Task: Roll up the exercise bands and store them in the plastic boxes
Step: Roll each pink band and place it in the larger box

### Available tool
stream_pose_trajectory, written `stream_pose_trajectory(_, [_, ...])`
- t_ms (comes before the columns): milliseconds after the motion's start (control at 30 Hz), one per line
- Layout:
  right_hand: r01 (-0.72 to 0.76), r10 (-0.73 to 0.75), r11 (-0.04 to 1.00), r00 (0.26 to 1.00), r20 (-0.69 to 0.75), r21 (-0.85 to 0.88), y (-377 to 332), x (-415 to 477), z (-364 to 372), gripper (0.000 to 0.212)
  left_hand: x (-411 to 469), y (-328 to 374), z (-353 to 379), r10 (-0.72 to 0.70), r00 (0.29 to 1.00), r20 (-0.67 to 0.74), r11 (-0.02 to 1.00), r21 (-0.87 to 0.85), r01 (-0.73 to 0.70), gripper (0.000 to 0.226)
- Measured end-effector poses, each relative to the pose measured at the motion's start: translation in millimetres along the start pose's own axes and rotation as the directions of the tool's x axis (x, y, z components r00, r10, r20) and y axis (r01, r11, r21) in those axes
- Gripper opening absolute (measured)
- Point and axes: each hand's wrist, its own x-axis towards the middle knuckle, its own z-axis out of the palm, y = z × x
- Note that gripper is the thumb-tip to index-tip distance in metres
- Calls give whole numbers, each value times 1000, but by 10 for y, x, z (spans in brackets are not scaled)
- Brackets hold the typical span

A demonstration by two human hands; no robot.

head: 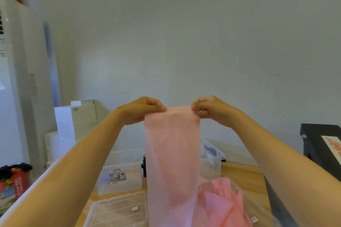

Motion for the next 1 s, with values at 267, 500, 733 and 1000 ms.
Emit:
stream_pose_trajectory(267, [-98, 98, 979, 995, -13, -177, 160, 30, 38, 11, 71, -173, -57, -143, 988, 53, 971, 201, 130, 10])
stream_pose_trajectory(500, [-112, -253, 773, 848, -466, -624, 285, 522, 124, 16, 626, -314, -1, 300, 865, -402, 875, 478, -82, 12])
stream_pose_trajectory(733, [-41, -142, 852, 942, -305, -521, 623, 331, 91, 8, 335, -692, 132, 123, 933, -338, 976, 211, -52, 10])
stream_pose_trajectory(1000, [-128, 136, 986, 989, 65, -105, 1121, -428, 368, 11, -485, -1213, 686, -91, 993, -75, 987, 126, 100, 13])
